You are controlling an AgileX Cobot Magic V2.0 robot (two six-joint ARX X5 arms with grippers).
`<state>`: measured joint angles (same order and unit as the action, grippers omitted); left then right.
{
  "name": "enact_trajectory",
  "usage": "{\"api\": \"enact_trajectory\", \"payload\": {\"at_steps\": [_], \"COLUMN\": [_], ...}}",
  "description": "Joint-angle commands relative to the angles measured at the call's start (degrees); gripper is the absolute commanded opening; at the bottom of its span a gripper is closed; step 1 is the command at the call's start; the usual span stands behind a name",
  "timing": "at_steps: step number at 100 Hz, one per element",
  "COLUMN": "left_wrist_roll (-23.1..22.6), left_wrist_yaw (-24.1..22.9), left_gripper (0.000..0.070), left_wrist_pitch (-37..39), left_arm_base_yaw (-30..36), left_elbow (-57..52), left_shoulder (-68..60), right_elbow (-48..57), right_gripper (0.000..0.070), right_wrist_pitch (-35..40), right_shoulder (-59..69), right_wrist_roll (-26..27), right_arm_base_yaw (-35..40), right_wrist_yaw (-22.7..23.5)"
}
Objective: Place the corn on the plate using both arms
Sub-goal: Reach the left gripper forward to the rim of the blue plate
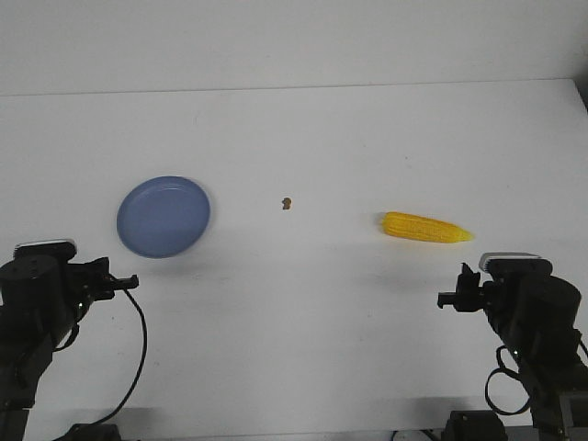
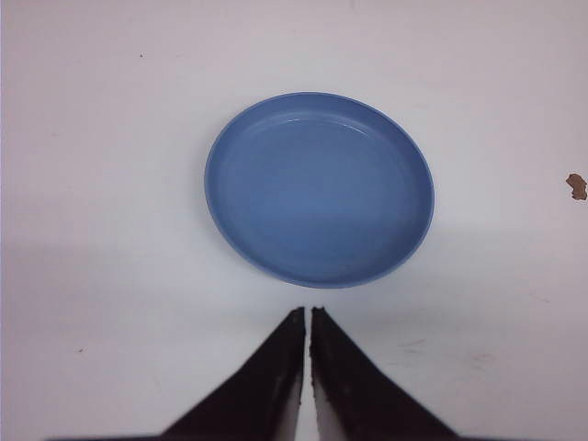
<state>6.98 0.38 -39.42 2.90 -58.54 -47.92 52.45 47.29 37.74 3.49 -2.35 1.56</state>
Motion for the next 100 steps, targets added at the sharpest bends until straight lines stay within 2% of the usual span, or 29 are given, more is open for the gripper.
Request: {"api": "enact_trajectory", "payload": {"at_steps": [1, 2, 3, 5, 7, 11, 14, 44, 66, 87, 100], "left_wrist_roll": [0.2, 0.2, 0.2, 0.2, 0.2, 0.2, 0.2, 1.8, 4.7, 4.7, 4.7], "left_wrist_yaw": [0.2, 0.2, 0.2, 0.2, 0.2, 0.2, 0.2, 0.2, 0.6, 4.0, 4.2], "left_gripper": [0.0195, 0.0213, 0.027, 0.0326, 0.0418, 0.0509, 0.0545, 0.0544, 0.053, 0.0529, 0.0528], "left_wrist_pitch": [0.4, 0.4, 0.4, 0.4, 0.4, 0.5, 0.5, 5.4, 6.3, 8.4, 9.6], "left_arm_base_yaw": [0.1, 0.1, 0.1, 0.1, 0.1, 0.1, 0.1, -0.5, -4.9, -8.9, -10.4], "left_elbow": [-1.2, -1.2, -1.2, -1.2, -1.2, -1.2, -1.2, -1.6, -6.2, -11.3, -13.5], "left_shoulder": [-0.1, -0.1, -0.1, -0.1, -0.1, -0.1, -0.1, -5.1, -21.0, -35.2, -41.6], "right_elbow": [0.9, 0.9, 0.9, 0.9, 0.9, 0.9, 0.9, 0.9, 0.9, 0.9, 0.9], "right_gripper": [0.0376, 0.0376, 0.0376, 0.0376, 0.0376, 0.0376, 0.0376, 0.0376, 0.0376, 0.0376, 0.0376], "right_wrist_pitch": [-0.3, -0.3, -0.3, -0.4, -0.4, -0.5, -0.5, -0.6, -0.5, -0.5, -0.4], "right_shoulder": [0.2, 0.2, 0.2, 0.2, 0.2, 0.2, 0.2, 0.2, 0.2, 0.2, 0.2], "right_wrist_roll": [0.9, 0.9, 0.9, 1.0, 1.0, 1.1, 1.1, 1.1, 1.0, 1.1, 1.1], "right_arm_base_yaw": [-0.1, -0.1, -0.1, -0.1, -0.1, -0.1, -0.1, -0.1, -0.1, -0.1, -0.1], "right_wrist_yaw": [0.1, 0.1, 0.1, 0.1, 0.1, 0.1, 0.1, 0.1, 0.1, 0.1, 0.1]}}
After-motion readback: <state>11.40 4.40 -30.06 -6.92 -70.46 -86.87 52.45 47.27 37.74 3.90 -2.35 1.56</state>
